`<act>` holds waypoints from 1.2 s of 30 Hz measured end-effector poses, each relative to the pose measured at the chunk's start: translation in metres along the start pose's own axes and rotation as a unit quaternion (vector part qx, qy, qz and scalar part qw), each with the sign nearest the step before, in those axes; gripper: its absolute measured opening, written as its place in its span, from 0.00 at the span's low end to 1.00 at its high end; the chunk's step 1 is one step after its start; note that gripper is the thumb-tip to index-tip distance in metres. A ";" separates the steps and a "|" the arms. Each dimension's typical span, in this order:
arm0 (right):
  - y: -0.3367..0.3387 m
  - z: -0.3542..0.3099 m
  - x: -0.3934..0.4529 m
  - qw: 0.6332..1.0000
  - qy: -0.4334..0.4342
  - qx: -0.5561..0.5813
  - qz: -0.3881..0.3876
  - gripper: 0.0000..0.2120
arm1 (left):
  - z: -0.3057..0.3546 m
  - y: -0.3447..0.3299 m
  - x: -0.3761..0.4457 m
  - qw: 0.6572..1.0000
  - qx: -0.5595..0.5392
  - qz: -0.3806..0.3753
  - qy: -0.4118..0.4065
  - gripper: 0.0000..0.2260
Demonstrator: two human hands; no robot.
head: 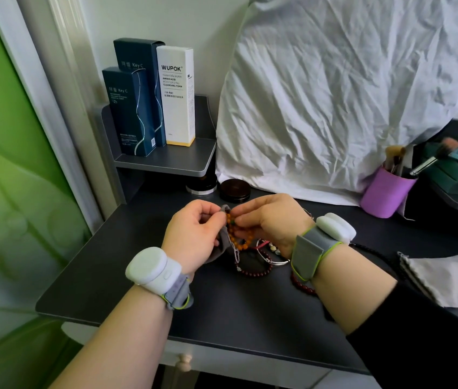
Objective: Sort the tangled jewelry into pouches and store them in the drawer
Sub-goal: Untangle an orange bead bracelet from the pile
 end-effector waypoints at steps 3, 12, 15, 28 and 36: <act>-0.001 -0.001 0.003 0.998 0.014 -0.066 0.006 0.08 | 0.003 0.000 -0.001 1.000 -0.007 -0.007 -0.009 0.01; 0.001 -0.001 0.002 0.994 0.056 -0.068 0.072 0.09 | 0.006 -0.004 -0.001 0.998 -0.060 -0.030 0.006 0.03; 0.007 0.000 0.003 0.994 0.058 -0.061 0.069 0.10 | 0.003 -0.002 0.000 0.989 -0.136 -0.036 0.042 0.04; 0.006 -0.005 -0.006 0.998 0.057 -0.026 -0.014 0.07 | 0.003 -0.001 0.000 0.985 -0.158 -0.038 0.051 0.04; 0.004 -0.007 -0.001 0.988 0.094 -0.123 0.003 0.07 | 0.012 -0.010 -0.006 0.968 -0.221 -0.086 0.076 0.06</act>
Point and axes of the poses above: each hand's wrist, its own x-axis towards the middle knuckle, its own y-axis out of the back of the hand, z = x × y, the point moved 6 cm from there along x, towards the middle knuckle, and after that the axes turned 6 degrees about y, right-handed, at the moved point
